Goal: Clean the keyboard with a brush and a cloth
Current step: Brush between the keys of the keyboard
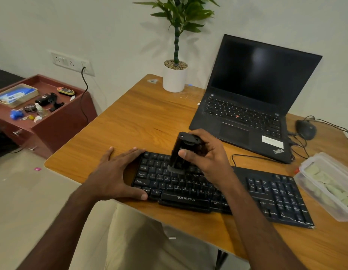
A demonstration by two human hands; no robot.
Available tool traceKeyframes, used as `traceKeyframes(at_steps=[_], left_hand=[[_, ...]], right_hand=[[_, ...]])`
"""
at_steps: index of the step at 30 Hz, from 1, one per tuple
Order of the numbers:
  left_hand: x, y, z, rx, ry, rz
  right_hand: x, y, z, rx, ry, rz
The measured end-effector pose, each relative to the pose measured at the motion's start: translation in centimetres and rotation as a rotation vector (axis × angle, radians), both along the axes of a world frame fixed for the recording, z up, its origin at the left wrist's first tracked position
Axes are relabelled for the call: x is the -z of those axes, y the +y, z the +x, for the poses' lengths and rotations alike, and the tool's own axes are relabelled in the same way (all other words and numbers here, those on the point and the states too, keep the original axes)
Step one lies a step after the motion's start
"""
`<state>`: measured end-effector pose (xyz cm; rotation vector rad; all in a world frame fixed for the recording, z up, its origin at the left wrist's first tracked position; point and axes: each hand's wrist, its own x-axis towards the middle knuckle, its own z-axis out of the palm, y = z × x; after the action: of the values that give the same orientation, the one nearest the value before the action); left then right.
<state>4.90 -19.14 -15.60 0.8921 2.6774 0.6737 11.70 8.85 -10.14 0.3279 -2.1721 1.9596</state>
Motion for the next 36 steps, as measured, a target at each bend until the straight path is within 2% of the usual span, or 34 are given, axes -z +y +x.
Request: traceKeyframes(at_steps=[5,8,12,16,19,27,30,34,36], left_hand=[[-0.5,0.1,0.3,-0.004,0.01,0.037],[-0.5,0.2,0.4,-0.013,0.003,0.028],[-0.4,0.2,0.2,-0.013,-0.004,0.019],[-0.2,0.1,0.2,-0.01,0.004,0.02],[-0.2,0.1,0.2,-0.008,0.001,0.028],[-0.1,0.0,0.0,0.003,-0.019,0.002],[0.0,0.0,0.0,0.003,-0.006,0.003],[-0.1,0.0,0.0,-0.001,-0.004,0.011],[-0.3,0.1,0.1,-0.002,-0.01,0.012]], right_hand=[[1.2,-3.9,-1.3,-0.032,0.046,0.127],[1.9,-3.2,-1.5,-0.017,0.026,0.164],[1.7,-1.6,-1.3,0.06,0.054,0.155],[1.3,-2.6,-1.2,0.055,0.089,0.048],[2.0,-3.6,-0.9,0.021,0.069,0.117],[1.4,2.0,0.5,0.033,-0.046,0.2],[0.6,3.5,1.3,0.034,-0.058,0.148],[0.3,2.3,1.1,0.066,-0.016,-0.09],[0.7,0.9,0.5,0.054,0.004,-0.035]])
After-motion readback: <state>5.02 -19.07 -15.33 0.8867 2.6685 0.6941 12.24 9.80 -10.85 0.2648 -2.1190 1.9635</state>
